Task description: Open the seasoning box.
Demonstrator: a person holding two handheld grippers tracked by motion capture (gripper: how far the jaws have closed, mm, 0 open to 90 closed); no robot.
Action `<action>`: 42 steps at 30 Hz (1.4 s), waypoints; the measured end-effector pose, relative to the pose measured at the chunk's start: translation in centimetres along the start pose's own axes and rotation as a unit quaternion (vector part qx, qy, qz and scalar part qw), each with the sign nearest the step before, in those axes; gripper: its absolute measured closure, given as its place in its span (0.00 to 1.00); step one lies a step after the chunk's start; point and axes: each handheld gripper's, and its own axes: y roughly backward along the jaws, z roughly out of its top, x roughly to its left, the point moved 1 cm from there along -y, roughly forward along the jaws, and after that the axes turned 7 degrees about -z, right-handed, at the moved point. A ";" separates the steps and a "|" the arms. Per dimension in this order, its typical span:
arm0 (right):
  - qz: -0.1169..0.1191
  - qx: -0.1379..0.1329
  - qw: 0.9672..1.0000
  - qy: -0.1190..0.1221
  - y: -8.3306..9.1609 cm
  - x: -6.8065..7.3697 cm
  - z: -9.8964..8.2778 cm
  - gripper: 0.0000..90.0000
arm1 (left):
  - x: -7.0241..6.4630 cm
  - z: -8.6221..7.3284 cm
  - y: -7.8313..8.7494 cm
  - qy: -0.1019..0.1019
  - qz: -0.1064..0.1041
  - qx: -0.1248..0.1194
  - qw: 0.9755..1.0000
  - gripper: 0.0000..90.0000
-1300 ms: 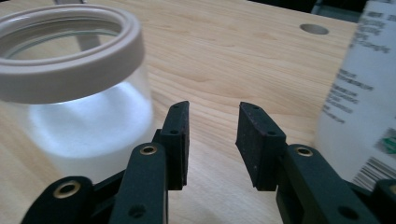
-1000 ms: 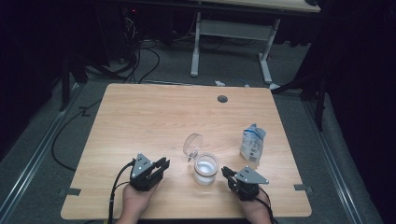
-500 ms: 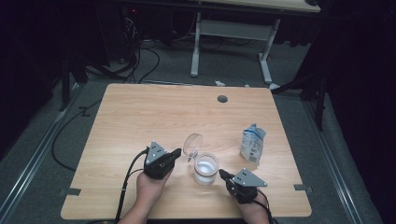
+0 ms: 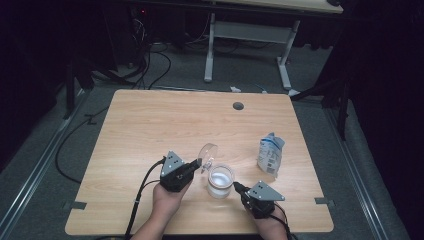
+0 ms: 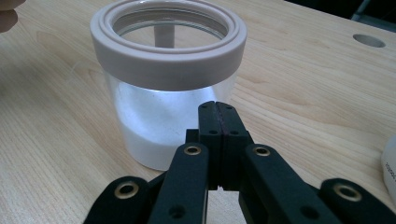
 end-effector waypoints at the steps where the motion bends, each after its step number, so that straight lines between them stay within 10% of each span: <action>1: -0.001 0.000 1.000 0.000 0.0 0.0 0.0 1.00 | -0.1 0.0 0.0 -0.001 -0.001 0.000 1.000 1.00; 19: -0.002 0.002 1.000 0.004 0.0 0.1 0.0 1.00 | -0.3 -1.1 0.7 -0.014 0.002 0.013 1.000 0.97; 31: -0.015 -0.008 1.000 -0.007 0.5 -0.2 0.5 0.99 | 3.3 -5.6 6.7 -0.023 0.073 0.051 0.996 0.81; 42: -0.018 -0.017 1.000 -0.006 0.4 0.0 1.2 1.00 | 4.5 -5.5 7.7 -0.003 0.085 0.034 0.996 0.75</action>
